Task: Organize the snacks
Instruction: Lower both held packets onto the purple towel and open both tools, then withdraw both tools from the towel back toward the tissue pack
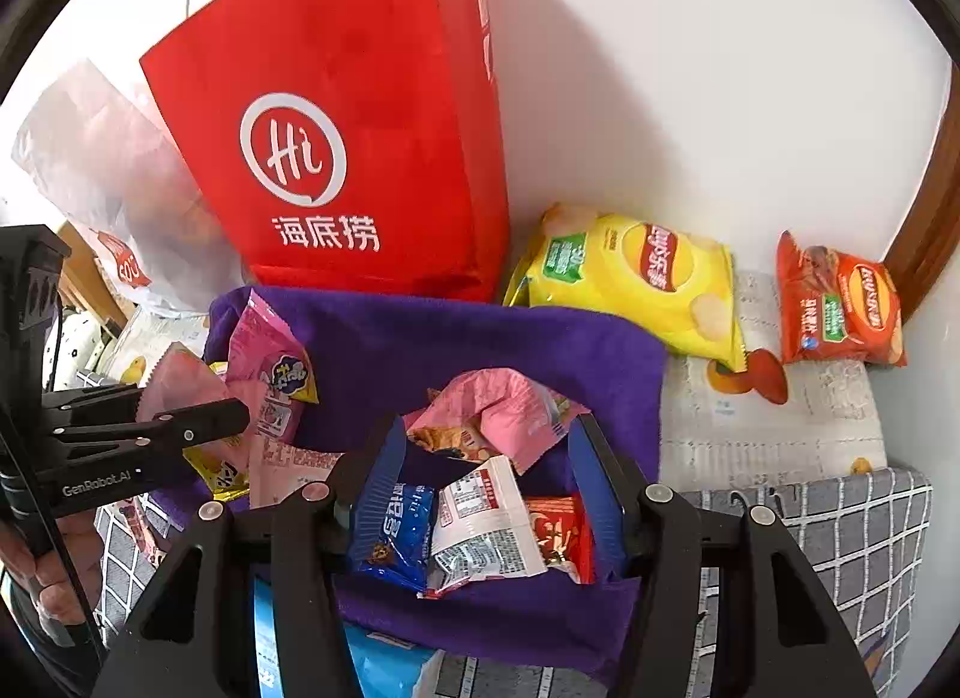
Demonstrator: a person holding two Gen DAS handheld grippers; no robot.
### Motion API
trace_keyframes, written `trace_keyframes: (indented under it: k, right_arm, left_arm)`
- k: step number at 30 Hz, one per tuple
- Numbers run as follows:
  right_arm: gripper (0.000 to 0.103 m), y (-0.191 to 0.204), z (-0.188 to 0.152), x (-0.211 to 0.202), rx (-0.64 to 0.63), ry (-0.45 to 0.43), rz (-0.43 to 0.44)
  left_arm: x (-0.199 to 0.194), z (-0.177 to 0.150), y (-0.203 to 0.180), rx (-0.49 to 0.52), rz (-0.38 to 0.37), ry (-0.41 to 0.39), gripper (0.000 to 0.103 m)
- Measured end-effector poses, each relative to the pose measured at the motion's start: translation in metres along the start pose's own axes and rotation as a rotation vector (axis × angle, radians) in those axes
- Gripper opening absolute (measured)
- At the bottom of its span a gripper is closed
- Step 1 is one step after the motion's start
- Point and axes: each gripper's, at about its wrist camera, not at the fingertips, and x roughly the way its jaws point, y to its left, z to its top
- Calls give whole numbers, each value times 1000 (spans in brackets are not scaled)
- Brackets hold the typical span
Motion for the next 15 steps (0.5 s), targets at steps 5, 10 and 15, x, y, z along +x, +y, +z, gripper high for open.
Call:
trace_keyframes:
  k: [5,10,15]
  right_arm:
    - [56,-2,1,-8,7,-21,-6]
    - [56,2,4,-17,0,-42,-19]
    - [56,10,7,-34,-19,-68,-36]
  left_arm:
    - [-7,2,1,-15,-5,-6,53]
    - [-20,3,-2,-16,-12,-30,58]
    - [-41,4,-4,-26,-35,-76,68]
